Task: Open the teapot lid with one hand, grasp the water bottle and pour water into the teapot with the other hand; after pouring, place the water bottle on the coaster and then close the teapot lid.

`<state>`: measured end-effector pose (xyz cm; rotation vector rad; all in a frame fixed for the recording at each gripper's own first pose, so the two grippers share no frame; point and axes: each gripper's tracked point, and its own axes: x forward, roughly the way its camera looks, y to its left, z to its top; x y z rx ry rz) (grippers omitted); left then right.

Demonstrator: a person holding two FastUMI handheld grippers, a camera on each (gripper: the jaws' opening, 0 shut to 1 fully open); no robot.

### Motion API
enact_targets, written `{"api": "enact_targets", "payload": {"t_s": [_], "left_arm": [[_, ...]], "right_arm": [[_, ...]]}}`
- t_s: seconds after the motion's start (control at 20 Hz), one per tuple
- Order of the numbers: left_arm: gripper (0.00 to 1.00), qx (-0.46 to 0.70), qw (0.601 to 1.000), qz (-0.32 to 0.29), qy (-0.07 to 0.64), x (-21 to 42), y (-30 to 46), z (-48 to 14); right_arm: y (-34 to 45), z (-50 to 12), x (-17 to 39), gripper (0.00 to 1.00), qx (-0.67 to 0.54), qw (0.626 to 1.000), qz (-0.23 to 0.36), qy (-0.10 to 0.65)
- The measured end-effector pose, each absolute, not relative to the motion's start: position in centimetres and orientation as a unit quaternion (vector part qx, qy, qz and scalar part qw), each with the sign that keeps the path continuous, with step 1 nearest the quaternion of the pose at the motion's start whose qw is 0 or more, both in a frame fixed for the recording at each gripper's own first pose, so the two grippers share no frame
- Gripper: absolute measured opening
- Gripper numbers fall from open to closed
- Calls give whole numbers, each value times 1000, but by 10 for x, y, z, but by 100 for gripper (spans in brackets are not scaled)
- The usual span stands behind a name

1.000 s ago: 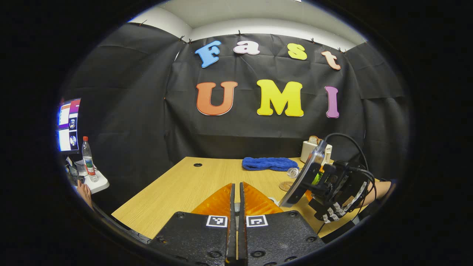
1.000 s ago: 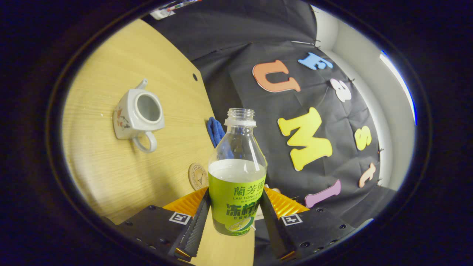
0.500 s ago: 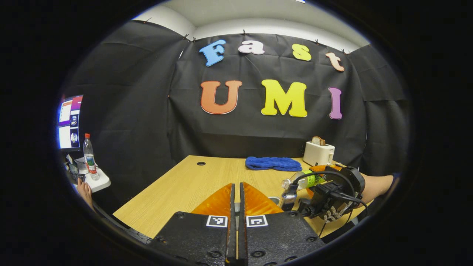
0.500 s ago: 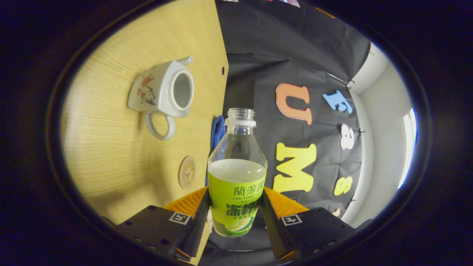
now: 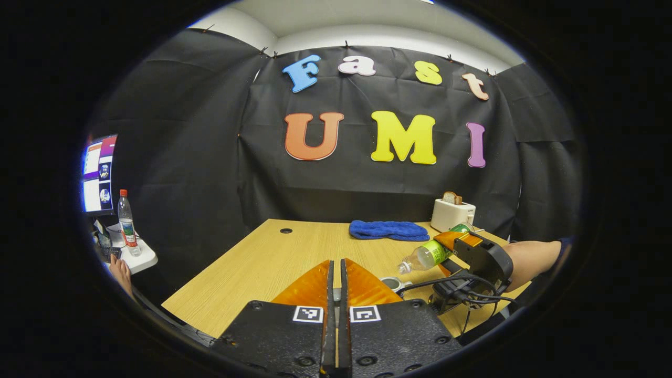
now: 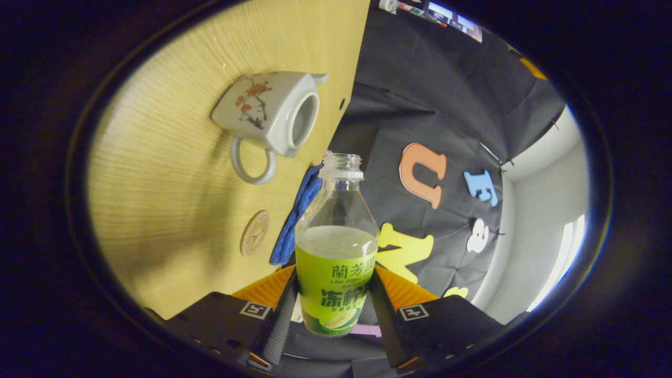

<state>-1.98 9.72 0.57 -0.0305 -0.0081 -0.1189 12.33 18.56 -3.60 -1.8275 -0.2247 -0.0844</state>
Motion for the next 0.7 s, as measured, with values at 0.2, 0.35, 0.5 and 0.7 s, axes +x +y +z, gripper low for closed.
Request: {"api": "enact_targets", "payload": {"t_s": [0.2, 0.35, 0.5, 0.7], "left_arm": [[4, -13, 998, -59, -4, -21, 100, 6], [4, -13, 998, -55, -3, -22, 105, 5], [4, -16, 998, -59, -2, -23, 105, 3], [4, -15, 998, -62, 3, -22, 103, 2]], "right_arm": [[193, -30, 124, 73, -815, 565, -44, -119], [197, -26, 119, 74, -828, 543, -51, -132], [206, -14, 116, 74, -842, 516, -60, -149], [212, -3, 113, 76, -857, 484, -68, -164]]}}
